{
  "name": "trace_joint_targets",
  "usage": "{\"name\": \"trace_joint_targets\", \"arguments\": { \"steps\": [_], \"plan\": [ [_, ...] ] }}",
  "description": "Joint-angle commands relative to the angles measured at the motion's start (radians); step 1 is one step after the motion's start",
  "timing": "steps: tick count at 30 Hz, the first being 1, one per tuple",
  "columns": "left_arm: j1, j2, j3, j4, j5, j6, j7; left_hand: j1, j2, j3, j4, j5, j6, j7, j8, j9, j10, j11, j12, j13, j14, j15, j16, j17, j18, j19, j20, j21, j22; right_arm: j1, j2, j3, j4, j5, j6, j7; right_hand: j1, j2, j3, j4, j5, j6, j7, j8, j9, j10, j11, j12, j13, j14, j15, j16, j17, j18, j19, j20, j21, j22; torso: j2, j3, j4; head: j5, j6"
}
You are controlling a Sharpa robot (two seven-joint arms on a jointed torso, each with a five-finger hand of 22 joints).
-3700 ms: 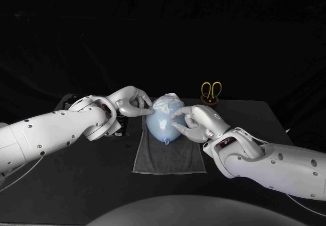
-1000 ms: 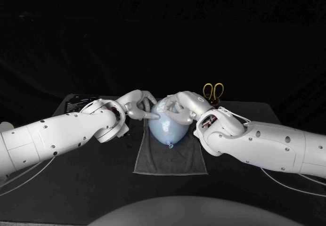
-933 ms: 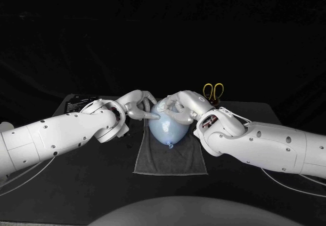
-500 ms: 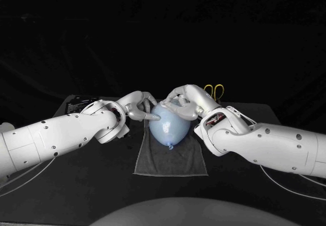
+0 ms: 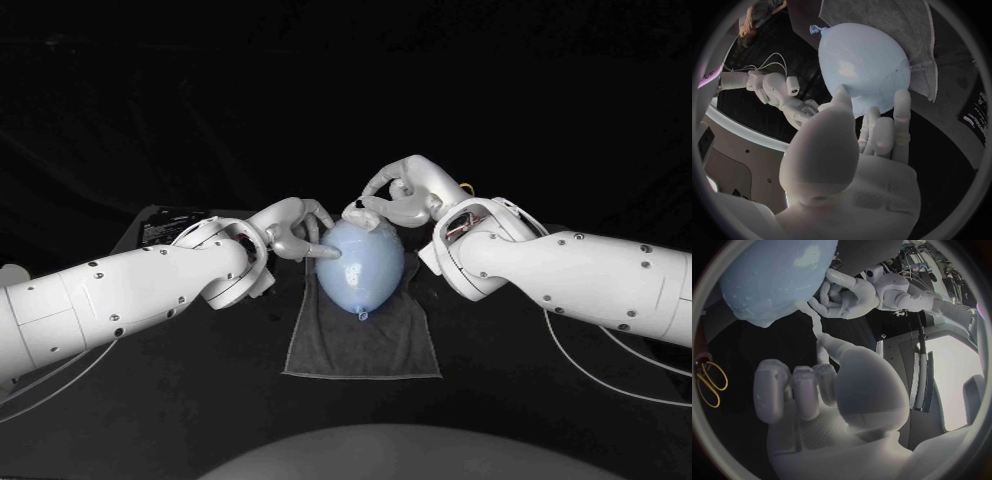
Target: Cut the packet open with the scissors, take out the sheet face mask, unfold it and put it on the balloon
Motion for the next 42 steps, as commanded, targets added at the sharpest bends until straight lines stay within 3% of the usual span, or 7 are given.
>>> {"name": "trace_joint_targets", "arguments": {
  "steps": [1, 12, 17, 24, 29, 36, 42],
  "plan": [
    [0.0, 0.002, 0.001, 0.004, 0.018, -0.019, 0.028, 0.002, 0.015, 0.008, 0.0, -0.002, 0.016, 0.073, 0.011, 0.0, 0.003, 0.0, 0.005, -0.004, -0.002, 0.001, 0.003, -0.001, 0.017, 0.0, 0.002, -0.003, -0.001, 0.01, 0.006, 0.001, -0.016, 0.076, 0.108, -0.009, -0.004, 0.008, 0.005, 0.002, 0.003, -0.005, -0.001, 0.017, 0.024, 0.041, -0.004, -0.001, 0.178, 0.129, -0.027, 0.006, 0.263, 0.002, 0.045, -0.008, -0.005, 0.212, 0.001, -0.0007, 0.0003, 0.0, 0.002],
    [0.0, -0.011, 0.004, 0.034, 0.198, -0.107, 0.155, 0.024, 0.12, 0.066, -0.002, -0.002, 0.203, 0.056, 0.013, -0.046, 0.029, -0.018, -0.027, -0.05, -0.055, -0.014, -0.031, -0.105, 0.018, -0.009, -0.01, -0.027, -0.018, 0.028, 0.011, 0.001, -0.04, 0.131, 0.142, -0.014, -0.007, 0.007, 0.006, 0.003, 0.003, -0.007, -0.001, 0.019, 0.025, 0.042, -0.004, 0.0, 0.179, 0.129, -0.026, 0.006, 0.263, 0.002, 0.045, -0.008, -0.005, 0.212, 0.0, -0.0007, -0.0011, -0.002, 0.007],
    [0.003, -0.029, 0.011, 0.05, 0.292, -0.092, 0.154, 0.015, 0.14, 0.092, -0.001, -0.002, 0.264, 0.045, -0.014, -0.08, 0.08, -0.032, -0.042, -0.074, 0.024, -0.029, -0.008, -0.007, 0.018, 0.029, -0.025, -0.014, -0.019, 0.03, 0.013, 0.001, -0.044, 0.158, 0.141, -0.01, -0.007, 0.008, 0.008, 0.002, 0.003, -0.007, -0.001, 0.021, 0.026, 0.043, -0.004, 0.001, 0.18, 0.129, -0.026, 0.006, 0.263, 0.002, 0.044, -0.008, -0.007, 0.212, -0.001, 0.0017, -0.0003, -0.002, 0.011],
    [0.006, -0.064, 0.015, 0.075, 0.374, -0.033, 0.109, -0.011, 0.138, 0.118, -0.001, -0.002, 0.314, 0.019, -0.009, -0.092, 0.165, -0.058, -0.038, -0.085, 0.142, -0.054, 0.035, 0.188, -0.015, 0.172, -0.05, 0.119, 0.166, 0.03, 0.011, 0.001, -0.043, 0.187, 0.13, 0.001, -0.006, 0.009, 0.009, 0.002, 0.003, -0.008, -0.002, 0.022, 0.027, 0.043, -0.004, 0.002, 0.181, 0.129, -0.026, 0.006, 0.263, 0.002, 0.045, -0.008, -0.006, 0.212, -0.001, 0.0026, -0.0005, -0.003, 0.016],
    [0.007, -0.078, 0.016, 0.093, 0.468, 0.031, 0.065, -0.046, 0.181, 0.158, 0.0, -0.002, 0.387, -0.02, -0.003, -0.094, 0.239, -0.093, -0.014, -0.074, 0.201, -0.085, 0.056, 0.319, -0.035, 0.248, -0.076, 0.196, 0.284, 0.031, 0.007, 0.001, -0.04, 0.231, 0.127, 0.011, -0.006, 0.009, 0.01, 0.001, 0.003, -0.008, -0.002, 0.023, 0.027, 0.044, -0.004, 0.003, 0.181, 0.129, -0.026, 0.006, 0.263, 0.002, 0.045, -0.008, -0.005, 0.212, -0.001, 0.0014, -0.0004, -0.004, 0.022],
    [0.007, -0.076, 0.017, 0.111, 0.668, 0.069, 0.009, -0.084, 0.198, 0.219, 0.0, -0.001, 0.411, -0.03, -0.047, -0.109, 0.286, -0.106, -0.012, -0.046, 0.22, -0.099, 0.058, 0.354, -0.04, 0.268, -0.095, 0.214, 0.307, 0.031, -0.005, 0.001, -0.025, 0.311, 0.136, 0.023, -0.006, 0.009, 0.01, 0.001, 0.003, -0.008, -0.002, 0.023, 0.028, 0.043, -0.004, 0.002, 0.181, 0.129, -0.026, 0.006, 0.263, 0.002, 0.044, -0.008, -0.008, 0.211, -0.002, 0.0013, 0.0001, -0.002, 0.033],
    [0.007, -0.063, 0.016, 0.13, 0.83, 0.089, -0.013, -0.231, 0.194, 0.23, 0.002, -0.002, 0.414, -0.011, -0.107, -0.127, 0.31, -0.088, -0.01, -0.019, 0.224, -0.086, 0.055, 0.362, -0.042, 0.272, -0.085, 0.216, 0.31, 0.03, -0.028, 0.0, 0.005, 0.398, 0.143, 0.039, -0.007, 0.01, 0.012, 0.0, 0.003, -0.01, -0.001, 0.025, 0.029, 0.042, -0.004, -0.001, 0.179, 0.129, -0.026, 0.006, 0.263, 0.004, 0.042, -0.008, -0.014, 0.209, -0.002, 0.0008, -0.0012, 0.001, 0.041]
  ]
}}
